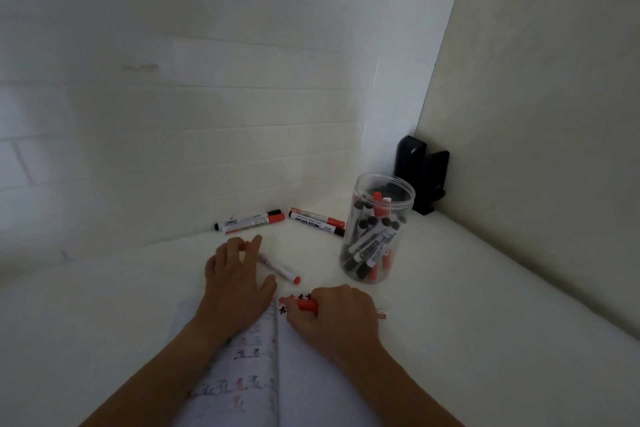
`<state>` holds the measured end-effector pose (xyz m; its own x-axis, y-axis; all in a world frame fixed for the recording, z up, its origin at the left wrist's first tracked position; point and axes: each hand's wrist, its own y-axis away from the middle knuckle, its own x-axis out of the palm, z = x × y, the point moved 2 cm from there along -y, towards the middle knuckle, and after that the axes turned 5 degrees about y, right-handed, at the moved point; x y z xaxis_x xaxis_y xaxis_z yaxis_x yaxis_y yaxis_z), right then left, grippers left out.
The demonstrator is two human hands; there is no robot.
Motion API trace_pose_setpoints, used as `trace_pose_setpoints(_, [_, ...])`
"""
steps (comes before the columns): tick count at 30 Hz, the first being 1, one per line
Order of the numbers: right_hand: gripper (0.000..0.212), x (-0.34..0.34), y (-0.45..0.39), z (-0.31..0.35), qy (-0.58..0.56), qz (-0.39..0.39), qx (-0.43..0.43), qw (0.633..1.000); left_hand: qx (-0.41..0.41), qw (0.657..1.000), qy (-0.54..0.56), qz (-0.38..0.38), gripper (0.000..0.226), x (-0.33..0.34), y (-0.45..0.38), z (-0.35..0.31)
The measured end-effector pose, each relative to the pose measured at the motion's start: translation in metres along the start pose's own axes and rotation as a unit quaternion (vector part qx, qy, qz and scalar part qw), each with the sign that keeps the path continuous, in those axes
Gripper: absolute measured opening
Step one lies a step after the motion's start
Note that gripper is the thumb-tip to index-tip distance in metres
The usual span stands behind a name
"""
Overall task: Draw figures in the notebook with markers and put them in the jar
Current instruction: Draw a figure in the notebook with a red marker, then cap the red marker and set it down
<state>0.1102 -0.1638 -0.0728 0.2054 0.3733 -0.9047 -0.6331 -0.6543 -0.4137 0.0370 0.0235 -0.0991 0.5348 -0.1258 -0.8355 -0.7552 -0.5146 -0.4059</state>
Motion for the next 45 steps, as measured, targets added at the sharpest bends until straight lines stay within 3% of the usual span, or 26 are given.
trace_pose_setpoints(5, [0.055,0.000,0.002,0.002,-0.019,-0.007,-0.024,0.999,0.058,0.995,0.015,0.077,0.074,0.007,-0.003,0.001])
trace_pose_setpoints(8, [0.057,-0.009,0.000,0.000,-0.035,-0.031,-0.047,0.998,0.073,0.996,0.052,0.005,0.040,0.002,0.000,-0.001])
trace_pose_setpoints(11, [0.059,-0.030,-0.013,-0.007,-0.159,-0.087,-0.042,0.982,0.088,0.994,0.057,-0.037,0.021,0.000,0.002,-0.001])
trace_pose_setpoints(16, [0.057,-0.090,-0.050,-0.012,-0.426,-0.115,0.018,0.897,0.169,0.981,0.064,-0.066,0.036,-0.007,0.007,-0.010])
trace_pose_setpoints(23, [0.057,-0.158,-0.100,-0.027,-0.549,-0.192,0.035,0.813,0.228,0.968,0.100,-0.023,0.028,-0.012,0.009,-0.019])
trace_pose_setpoints(27, [0.037,-0.161,-0.128,-0.046,-0.572,-0.200,0.089,0.791,0.225,0.967,0.117,-0.017,0.028,-0.013,0.011,-0.021])
trace_pose_setpoints(31, [0.019,-0.149,-0.137,-0.064,-0.547,-0.195,0.100,0.808,0.225,0.967,0.118,-0.023,0.030,-0.014,0.012,-0.021])
trace_pose_setpoints(35, [0.027,-0.142,-0.142,-0.081,-0.415,-0.226,0.093,0.876,0.226,0.967,0.115,-0.030,0.032,-0.017,0.013,-0.022])
trace_pose_setpoints(37, [0.028,-0.142,-0.143,-0.086,-0.375,-0.240,0.092,0.891,0.226,0.967,0.115,-0.028,0.029,-0.018,0.014,-0.022])
trace_pose_setpoints(39, [0.028,-0.139,-0.142,-0.086,-0.340,-0.216,0.087,0.911,0.224,0.967,0.115,-0.030,0.027,-0.018,0.013,-0.023])
trace_pose_setpoints(42, [0.017,-0.121,-0.138,-0.091,-0.194,-0.154,0.074,0.966,0.219,0.968,0.118,-0.035,0.026,-0.019,0.013,-0.023])
trace_pose_setpoints(45, [0.026,-0.106,-0.125,-0.095,-0.055,-0.133,0.031,0.989,0.221,0.966,0.131,-0.037,0.028,-0.020,0.015,-0.023])
